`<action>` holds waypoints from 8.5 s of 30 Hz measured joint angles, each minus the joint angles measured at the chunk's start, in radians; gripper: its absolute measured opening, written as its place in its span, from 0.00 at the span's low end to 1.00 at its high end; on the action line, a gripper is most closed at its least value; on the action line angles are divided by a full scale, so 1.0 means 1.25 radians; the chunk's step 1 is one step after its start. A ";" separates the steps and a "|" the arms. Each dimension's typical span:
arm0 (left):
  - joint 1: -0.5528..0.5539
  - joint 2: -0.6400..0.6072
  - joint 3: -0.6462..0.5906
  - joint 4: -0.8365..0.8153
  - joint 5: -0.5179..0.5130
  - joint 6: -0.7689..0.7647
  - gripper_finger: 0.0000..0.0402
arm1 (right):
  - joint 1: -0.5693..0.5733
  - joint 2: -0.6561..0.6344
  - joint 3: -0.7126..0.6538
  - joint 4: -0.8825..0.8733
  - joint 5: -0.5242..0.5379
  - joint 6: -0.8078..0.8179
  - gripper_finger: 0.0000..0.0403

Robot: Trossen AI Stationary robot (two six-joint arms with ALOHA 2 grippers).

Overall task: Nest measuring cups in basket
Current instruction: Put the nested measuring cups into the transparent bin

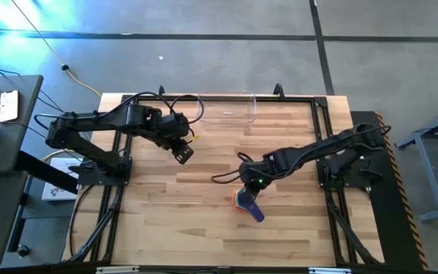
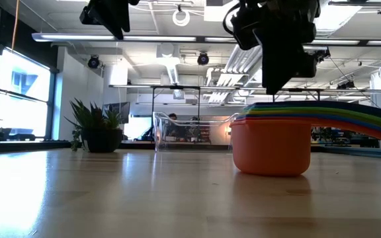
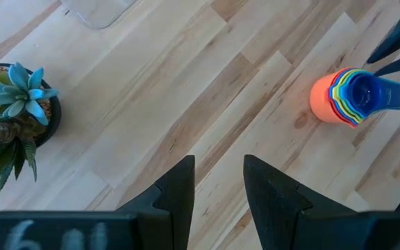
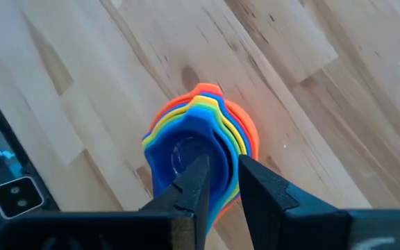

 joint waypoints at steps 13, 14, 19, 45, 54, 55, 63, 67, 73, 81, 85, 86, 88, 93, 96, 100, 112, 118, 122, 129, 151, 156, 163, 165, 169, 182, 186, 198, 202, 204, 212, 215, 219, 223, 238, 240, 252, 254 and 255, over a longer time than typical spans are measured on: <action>0.000 0.000 0.000 0.000 0.000 0.029 0.28 | -0.013 -0.066 0.001 -0.051 -0.024 0.049 0.17; 0.000 0.000 0.000 -0.001 0.000 0.034 0.28 | -0.009 -0.069 0.001 -0.068 -0.034 0.065 0.17; 0.000 0.000 0.000 -0.003 0.011 0.068 0.28 | 0.022 -0.076 0.001 -0.172 -0.049 0.160 0.17; -0.001 -0.001 0.000 -0.004 0.010 0.155 0.28 | 0.196 -0.042 0.001 -0.074 0.049 0.463 0.57; -0.001 0.000 0.000 -0.004 0.010 0.155 0.28 | 0.196 0.000 0.001 -0.022 0.061 0.415 0.60; -0.001 0.000 0.000 -0.004 0.010 0.155 0.28 | 0.196 0.007 0.001 -0.019 0.061 0.406 0.60; -0.001 0.000 0.000 -0.004 0.010 0.155 0.28 | 0.196 0.047 0.001 -0.017 0.050 0.372 0.60; -0.001 0.000 0.000 -0.004 0.010 0.152 0.28 | 0.195 0.047 0.001 -0.014 0.066 0.368 0.60; -0.001 0.000 0.000 -0.003 0.009 0.149 0.28 | 0.195 0.054 0.001 -0.010 0.069 0.339 0.60; -0.001 0.000 0.000 -0.001 0.009 0.132 0.28 | 0.183 0.053 0.001 -0.014 0.059 0.327 0.60; -0.001 0.000 0.000 -0.001 0.009 0.127 0.28 | 0.184 0.053 0.001 -0.016 0.056 0.326 0.60; -0.001 0.000 0.000 -0.001 0.009 0.127 0.28 | 0.184 0.053 0.001 -0.018 0.056 0.326 0.60; -0.001 0.000 0.000 -0.001 0.009 0.125 0.28 | 0.184 0.053 0.001 -0.023 0.053 0.326 0.60; -0.001 0.000 0.000 0.001 0.009 0.125 0.28 | 0.184 0.053 0.001 -0.022 0.036 0.320 0.60; -0.001 0.000 0.000 0.002 0.009 0.125 0.28 | 0.184 0.053 0.001 -0.019 0.036 0.320 0.60; -0.001 0.000 0.000 0.002 0.009 0.126 0.28 | 0.184 0.071 0.001 -0.005 0.025 0.314 0.60; 0.000 0.000 0.000 0.003 0.009 0.126 0.28 | 0.184 0.089 0.001 0.018 0.018 0.321 0.60; -0.001 0.000 0.000 0.003 0.009 0.126 0.28 | 0.184 0.108 0.001 0.024 0.012 0.341 0.60; 0.000 0.000 0.000 0.003 0.009 0.127 0.28 | 0.184 0.115 0.001 0.027 -0.004 0.353 0.58; -0.001 0.000 0.000 0.003 0.008 0.128 0.28 | 0.184 0.113 0.029 0.025 0.016 0.374 0.53; 0.000 0.000 0.000 0.002 0.006 0.157 0.28 | 0.128 0.113 0.085 -0.070 0.019 0.356 0.49; 0.000 0.000 0.000 0.002 0.006 0.170 0.28 | 0.118 0.112 0.085 -0.088 0.014 0.366 0.49; -0.001 0.000 0.000 0.001 0.006 0.182 0.28 | 0.123 0.077 0.085 -0.171 0.009 0.420 0.49; 0.000 0.000 0.000 0.001 0.006 0.189 0.28 | 0.130 0.067 0.085 -0.211 0.007 0.448 0.49; 0.000 0.000 0.000 0.001 0.006 0.191 0.28 | 0.161 0.071 0.082 -0.246 -0.010 0.506 0.49; -0.001 0.000 0.000 0.001 0.006 0.211 0.28 | 0.283 0.164 0.067 -0.062 -0.027 0.680 0.49; 0.000 0.000 0.000 0.002 0.005 0.212 0.28 | 0.291 0.196 0.067 -0.033 -0.024 0.700 0.49; 0.000 0.000 0.000 0.002 0.004 0.212 0.28 | 0.280 0.210 0.067 -0.042 0.078 0.717 0.49; -0.001 0.000 0.000 0.001 0.003 0.212 0.28 | 0.270 0.210 0.067 -0.043 0.084 0.714 0.49; 0.000 0.000 0.000 0.001 0.003 0.212 0.28 | 0.263 0.210 0.067 -0.048 0.090 0.714 0.49; -0.001 0.000 0.000 0.001 0.003 0.231 0.28 | 0.209 0.210 0.067 -0.060 0.111 0.673 0.49; -0.001 0.000 0.000 0.001 0.003 0.232 0.28 | 0.179 0.210 0.067 -0.069 0.112 0.640 0.49; 0.000 0.000 0.000 0.001 0.003 0.238 0.28 | 0.137 0.210 0.067 -0.078 0.113 0.579 0.49; 0.000 0.000 0.000 0.001 0.003 0.246 0.28 | 0.097 0.210 0.067 -0.079 0.106 0.520 0.49; 0.000 0.000 0.000 -0.002 0.003 0.282 0.28 | 0.054 0.209 0.067 -0.092 0.019 0.446 0.49; 0.000 0.000 0.000 -0.002 0.003 0.287 0.28 | 0.073 0.209 0.067 -0.109 0.003 0.465 0.49; 0.000 0.000 0.000 -0.001 0.003 0.290 0.28 | 0.128 0.206 0.067 -0.362 -0.001 0.477 0.49; 0.000 0.000 0.000 -0.001 0.003 0.288 0.28 | 0.120 0.196 0.067 -0.403 0.012 0.447 0.49; 0.000 0.000 0.000 -0.001 0.003 0.287 0.28 | 0.116 0.189 0.067 -0.417 0.021 0.435 0.49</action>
